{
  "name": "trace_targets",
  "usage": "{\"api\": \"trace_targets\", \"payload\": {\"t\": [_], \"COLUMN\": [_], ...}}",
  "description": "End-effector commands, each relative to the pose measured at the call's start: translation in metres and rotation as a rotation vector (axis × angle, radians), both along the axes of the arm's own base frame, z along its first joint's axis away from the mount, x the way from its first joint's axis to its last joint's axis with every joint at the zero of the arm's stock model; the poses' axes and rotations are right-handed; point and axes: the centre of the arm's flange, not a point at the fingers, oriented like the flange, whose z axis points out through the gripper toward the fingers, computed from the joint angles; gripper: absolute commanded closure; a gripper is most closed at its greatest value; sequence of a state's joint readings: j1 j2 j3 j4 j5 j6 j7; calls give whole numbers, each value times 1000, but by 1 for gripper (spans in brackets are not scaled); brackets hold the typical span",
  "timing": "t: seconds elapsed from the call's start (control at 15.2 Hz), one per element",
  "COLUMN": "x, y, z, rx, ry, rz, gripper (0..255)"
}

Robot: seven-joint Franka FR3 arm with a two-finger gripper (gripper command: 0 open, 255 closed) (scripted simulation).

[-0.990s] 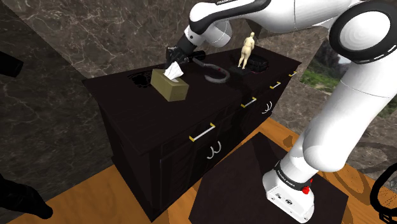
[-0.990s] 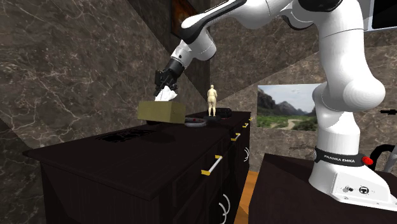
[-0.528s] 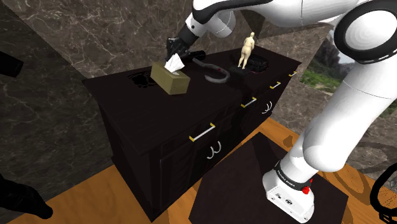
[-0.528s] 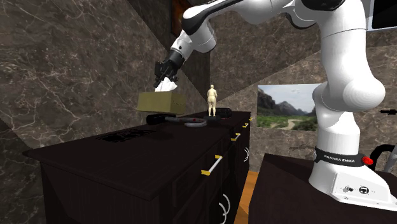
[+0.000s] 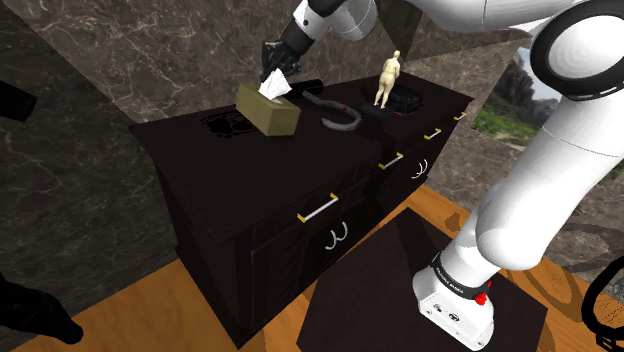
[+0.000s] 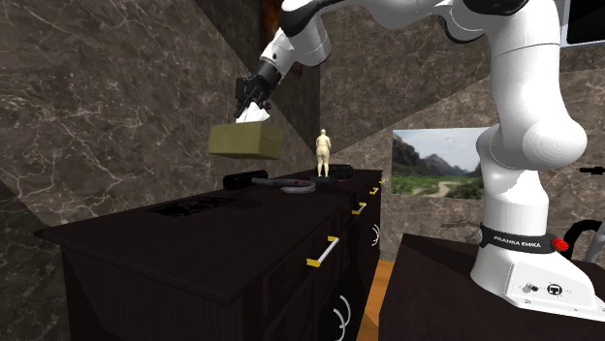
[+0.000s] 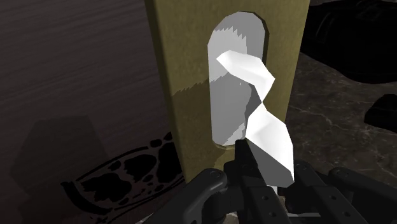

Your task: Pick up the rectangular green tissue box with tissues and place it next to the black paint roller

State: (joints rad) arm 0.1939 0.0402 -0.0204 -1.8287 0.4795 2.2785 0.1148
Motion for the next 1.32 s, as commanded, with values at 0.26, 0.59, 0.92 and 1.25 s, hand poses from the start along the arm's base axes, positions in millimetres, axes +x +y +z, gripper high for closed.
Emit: {"api": "trace_targets", "payload": {"t": [0.26,0.59,0.92,1.25], "x": [0,4,7,11], "y": [0,-66,-132,-197], "z": [27,28,29,29], "rx": [0,0,0,0], "ry": [0,0,0,0], "rz": [0,0,0,0], "gripper": [255,255,255,255]}}
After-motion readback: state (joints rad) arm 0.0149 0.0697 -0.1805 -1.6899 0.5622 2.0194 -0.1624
